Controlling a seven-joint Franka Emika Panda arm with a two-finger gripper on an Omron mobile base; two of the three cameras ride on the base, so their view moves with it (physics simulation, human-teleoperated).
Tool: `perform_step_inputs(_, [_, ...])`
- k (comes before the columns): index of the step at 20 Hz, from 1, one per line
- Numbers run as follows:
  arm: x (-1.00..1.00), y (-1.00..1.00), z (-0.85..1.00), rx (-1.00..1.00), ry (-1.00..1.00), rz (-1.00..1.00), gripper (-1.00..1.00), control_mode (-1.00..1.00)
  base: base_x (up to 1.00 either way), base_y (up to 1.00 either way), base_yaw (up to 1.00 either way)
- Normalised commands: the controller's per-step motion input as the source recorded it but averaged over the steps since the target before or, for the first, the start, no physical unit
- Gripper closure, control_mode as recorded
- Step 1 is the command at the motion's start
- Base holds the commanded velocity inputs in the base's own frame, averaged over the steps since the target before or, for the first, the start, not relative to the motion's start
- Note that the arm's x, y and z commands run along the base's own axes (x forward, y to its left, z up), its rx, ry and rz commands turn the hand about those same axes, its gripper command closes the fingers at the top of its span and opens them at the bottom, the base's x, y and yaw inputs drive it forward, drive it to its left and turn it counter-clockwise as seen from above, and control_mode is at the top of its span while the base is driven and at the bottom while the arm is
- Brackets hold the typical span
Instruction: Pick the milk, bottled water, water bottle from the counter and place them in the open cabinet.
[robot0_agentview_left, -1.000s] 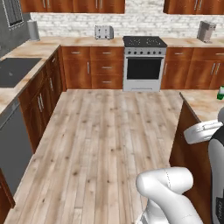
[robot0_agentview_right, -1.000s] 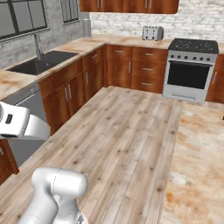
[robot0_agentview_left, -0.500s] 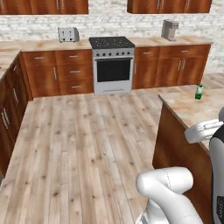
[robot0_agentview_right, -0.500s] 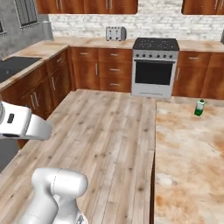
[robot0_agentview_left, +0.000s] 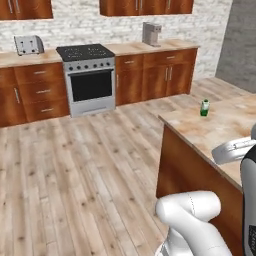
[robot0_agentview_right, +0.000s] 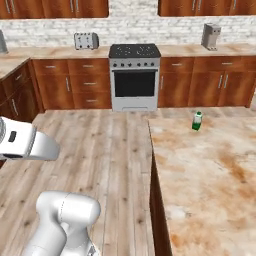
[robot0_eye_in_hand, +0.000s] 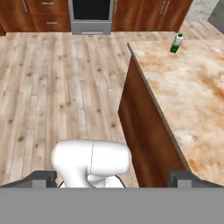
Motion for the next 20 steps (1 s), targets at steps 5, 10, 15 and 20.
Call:
perform_step_inputs(5, [0.00,0.00,0.00,0.00,0.00,0.00,-1.00,1.00,0.64,0.39,-0.41])
perform_step_inputs(10, [0.00,0.00,0.00,0.00,0.00,0.00,-1.00,1.00,0.46,0.50,-0.42])
perform_step_inputs(15, [0.00,0.00,0.00,0.00,0.00,0.00,-1.00,1.00,0.11,0.48,-0.42])
perform_step_inputs(20, [0.00,0.00,0.00,0.00,0.00,0.00,-1.00,1.00,0.00,0.51,-0.41])
